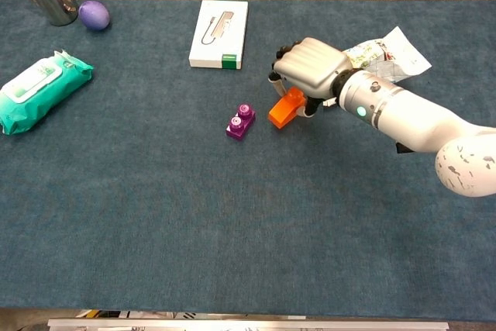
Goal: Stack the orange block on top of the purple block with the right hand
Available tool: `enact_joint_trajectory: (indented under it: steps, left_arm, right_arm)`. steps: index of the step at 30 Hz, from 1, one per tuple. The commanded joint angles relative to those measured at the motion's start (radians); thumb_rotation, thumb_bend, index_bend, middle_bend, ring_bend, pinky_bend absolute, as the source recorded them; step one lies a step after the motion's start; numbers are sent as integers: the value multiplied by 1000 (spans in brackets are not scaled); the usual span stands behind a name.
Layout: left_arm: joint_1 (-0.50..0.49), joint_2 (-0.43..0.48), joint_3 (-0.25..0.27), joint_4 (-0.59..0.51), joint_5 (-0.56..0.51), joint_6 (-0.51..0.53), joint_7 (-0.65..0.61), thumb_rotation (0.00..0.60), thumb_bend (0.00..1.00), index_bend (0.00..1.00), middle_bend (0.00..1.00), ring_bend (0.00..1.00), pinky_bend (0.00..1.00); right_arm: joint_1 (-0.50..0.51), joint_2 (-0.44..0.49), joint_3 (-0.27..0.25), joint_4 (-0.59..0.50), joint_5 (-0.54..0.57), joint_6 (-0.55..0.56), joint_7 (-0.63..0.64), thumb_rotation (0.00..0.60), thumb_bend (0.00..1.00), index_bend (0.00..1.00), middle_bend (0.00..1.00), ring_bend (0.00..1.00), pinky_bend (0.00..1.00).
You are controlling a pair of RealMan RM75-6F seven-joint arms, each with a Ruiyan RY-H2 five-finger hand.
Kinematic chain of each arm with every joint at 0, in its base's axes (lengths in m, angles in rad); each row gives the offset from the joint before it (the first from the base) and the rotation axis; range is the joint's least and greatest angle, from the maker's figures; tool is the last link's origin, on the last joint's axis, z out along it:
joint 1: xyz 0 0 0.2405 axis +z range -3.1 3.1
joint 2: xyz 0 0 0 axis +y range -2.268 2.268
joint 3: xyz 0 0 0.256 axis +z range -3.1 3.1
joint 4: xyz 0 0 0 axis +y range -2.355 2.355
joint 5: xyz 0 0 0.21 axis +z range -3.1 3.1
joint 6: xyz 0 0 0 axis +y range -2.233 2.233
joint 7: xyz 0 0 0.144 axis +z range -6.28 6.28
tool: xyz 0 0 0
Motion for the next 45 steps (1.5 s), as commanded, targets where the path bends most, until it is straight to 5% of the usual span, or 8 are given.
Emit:
enact_joint_trajectory:
  steps: [1, 16, 31, 45]
  left_arm:
    - [2, 0, 0, -1, -1, 2, 0, 600, 232, 244, 268, 263, 164]
    - [20, 2, -4, 2, -14, 17, -12, 600, 233, 244, 267, 263, 164]
    - [29, -1, -9, -18, -18, 24, 14, 600, 233, 244, 268, 263, 164]
    - [33, 0, -14, -34, -26, 21, 31, 600, 233, 244, 268, 263, 164]
  right_arm:
    - [31, -8, 15, 14, -24, -24, 34, 600, 290, 589, 353, 167, 230]
    - [114, -30, 9, 106, -206, -67, 292, 600, 260, 589, 355, 167, 231]
    - [220, -6, 3, 176, -347, -100, 415, 600, 202, 589, 357, 167, 230]
    - [262, -57, -80, 311, -484, -60, 624, 600, 200, 589, 357, 167, 230]
